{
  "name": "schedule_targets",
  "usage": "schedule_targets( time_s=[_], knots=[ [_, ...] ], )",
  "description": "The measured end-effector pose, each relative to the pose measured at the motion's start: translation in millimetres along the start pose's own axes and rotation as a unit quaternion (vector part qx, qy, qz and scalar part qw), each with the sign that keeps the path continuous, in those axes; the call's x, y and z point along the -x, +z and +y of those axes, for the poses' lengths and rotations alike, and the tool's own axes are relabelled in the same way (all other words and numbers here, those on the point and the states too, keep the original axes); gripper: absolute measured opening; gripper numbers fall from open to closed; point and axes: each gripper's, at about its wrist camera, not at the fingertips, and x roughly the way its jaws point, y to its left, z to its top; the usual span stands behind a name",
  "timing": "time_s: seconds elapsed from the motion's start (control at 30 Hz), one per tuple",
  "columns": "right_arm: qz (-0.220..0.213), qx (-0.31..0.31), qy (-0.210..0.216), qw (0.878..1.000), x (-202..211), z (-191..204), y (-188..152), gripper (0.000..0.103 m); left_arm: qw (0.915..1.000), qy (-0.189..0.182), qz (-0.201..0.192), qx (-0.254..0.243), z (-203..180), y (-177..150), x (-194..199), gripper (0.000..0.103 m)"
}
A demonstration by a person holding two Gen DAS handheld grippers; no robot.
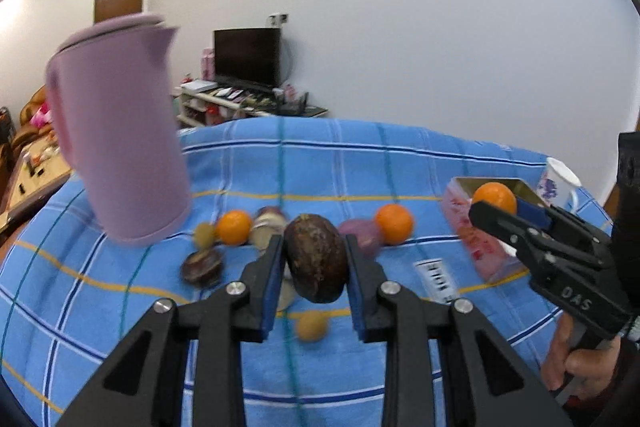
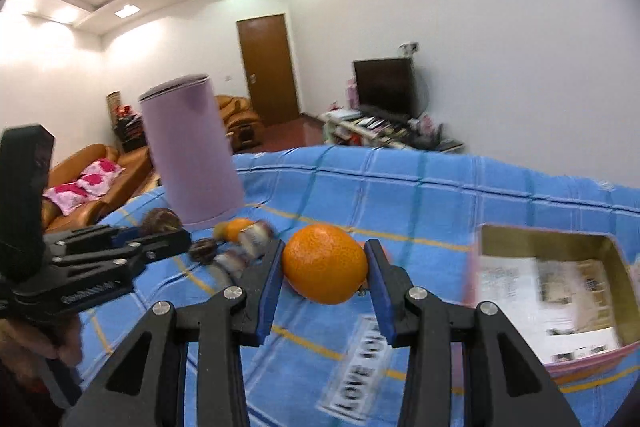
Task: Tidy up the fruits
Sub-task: 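Carry the mangosteen and orange over the tin box with both tools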
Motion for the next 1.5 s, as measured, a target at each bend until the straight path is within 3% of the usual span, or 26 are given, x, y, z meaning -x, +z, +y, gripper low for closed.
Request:
schedule_targets(
  time_s=[0.3, 0.63, 1.0, 1.5],
  knots=[
    [-0.026, -0.015, -0.117, 0.993, 33, -81, -5, 0.042, 0.9982, -0.044, -0.001, -0.041, -69, 11, -23, 0.031],
    [-0.013, -0.054, -0.192, 0.98, 51, -157, -13, 0.042, 0.9927, -0.098, 0.006, -0.07, -153, 18, -56, 0.031],
    [0.036, -0.05, -0.232, 0.971, 42, -189, -26, 0.043, 0.9877, -0.113, 0.043, -0.099, -231, 11, -100, 0.031],
    [0.089, -0.069, -0.223, 0.968, 22, -201, -36, 0.043, 0.9871, -0.095, 0.059, -0.115, -245, -2, -123, 0.031]
  ],
)
